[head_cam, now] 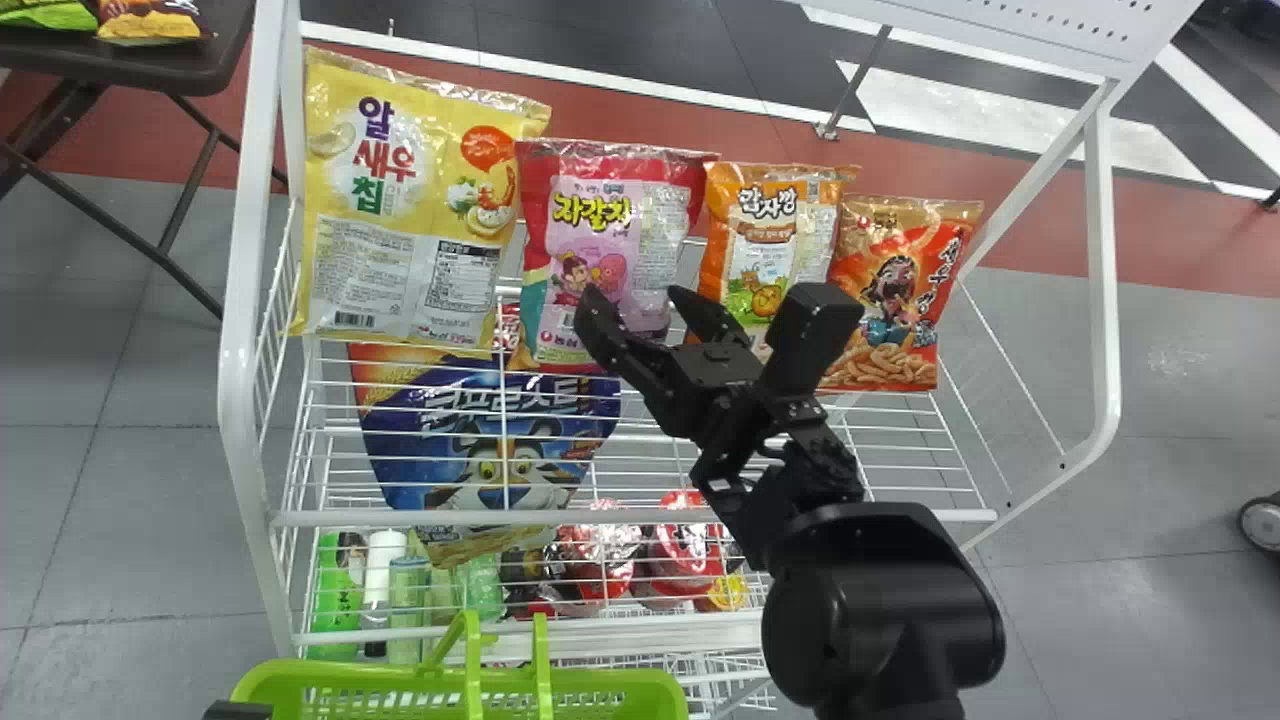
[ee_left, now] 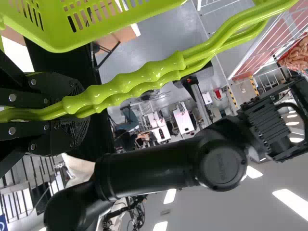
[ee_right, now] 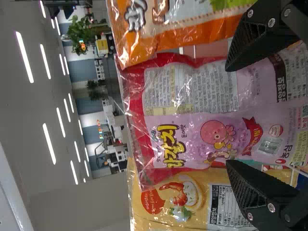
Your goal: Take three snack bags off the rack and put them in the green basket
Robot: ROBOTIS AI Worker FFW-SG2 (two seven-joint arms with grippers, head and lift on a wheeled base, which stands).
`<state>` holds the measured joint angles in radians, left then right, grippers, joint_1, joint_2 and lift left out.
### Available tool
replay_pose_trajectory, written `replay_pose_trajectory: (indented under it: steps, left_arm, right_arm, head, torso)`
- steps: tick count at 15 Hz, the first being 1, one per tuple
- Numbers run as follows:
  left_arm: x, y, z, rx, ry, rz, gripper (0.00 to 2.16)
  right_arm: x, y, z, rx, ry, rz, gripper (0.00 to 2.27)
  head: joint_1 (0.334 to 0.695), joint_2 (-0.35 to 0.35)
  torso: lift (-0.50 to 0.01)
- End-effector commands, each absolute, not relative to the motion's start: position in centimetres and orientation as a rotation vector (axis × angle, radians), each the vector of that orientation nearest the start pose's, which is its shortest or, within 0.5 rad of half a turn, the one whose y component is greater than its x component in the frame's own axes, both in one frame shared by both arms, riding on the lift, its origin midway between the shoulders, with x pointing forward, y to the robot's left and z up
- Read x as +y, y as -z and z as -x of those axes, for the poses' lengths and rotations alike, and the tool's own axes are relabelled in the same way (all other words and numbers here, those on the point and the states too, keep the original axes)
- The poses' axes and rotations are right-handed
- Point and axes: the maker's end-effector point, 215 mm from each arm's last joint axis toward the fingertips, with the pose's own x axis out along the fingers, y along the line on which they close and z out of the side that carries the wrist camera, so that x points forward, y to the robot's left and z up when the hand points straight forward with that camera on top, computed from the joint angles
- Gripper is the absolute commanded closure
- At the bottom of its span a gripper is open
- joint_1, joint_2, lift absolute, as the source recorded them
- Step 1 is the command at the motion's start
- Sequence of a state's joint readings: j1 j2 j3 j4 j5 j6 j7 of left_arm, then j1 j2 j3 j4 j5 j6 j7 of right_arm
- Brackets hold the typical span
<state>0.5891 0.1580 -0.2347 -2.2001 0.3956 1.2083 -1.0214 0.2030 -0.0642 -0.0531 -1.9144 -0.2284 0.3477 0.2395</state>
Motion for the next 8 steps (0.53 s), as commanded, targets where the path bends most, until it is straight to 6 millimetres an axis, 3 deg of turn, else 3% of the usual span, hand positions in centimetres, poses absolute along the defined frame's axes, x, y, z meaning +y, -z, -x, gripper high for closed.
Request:
replay_pose_trajectory:
  steps: [1,2,4,6,8]
  left_arm:
    - [-5.8,40.7,-11.5,1.062,1.368,0.822,1.64]
    - [-5.8,40.6,-11.5,1.06,1.37,0.823,1.64]
    - [-5.8,40.6,-11.5,1.061,1.372,0.826,1.64]
    - [-5.8,40.5,-11.6,1.059,1.373,0.826,1.64]
    - [-5.8,40.5,-11.6,1.059,1.373,0.826,1.64]
  right_arm:
    - [-19.4,35.8,-53.9,0.197,-0.262,-0.18,0.16]
    - [-19.1,36.2,-54.3,0.218,-0.274,-0.182,0.22]
    - [-18.7,36.7,-54.6,0.246,-0.283,-0.18,0.58]
    - [-18.6,38.0,-54.3,0.294,-0.284,-0.18,1.82]
    - [-18.4,38.0,-53.8,0.299,-0.3,-0.181,2.03]
  head:
    - [0.695,-0.35]
    - [0.695,-0.35]
    - [0.695,-0.35]
    - [0.695,-0.35]
    - [0.695,-0.35]
  torso:
    - [-0.023]
    - [-0.023]
    - [-0.023]
    - [-0.023]
    - [-0.023]
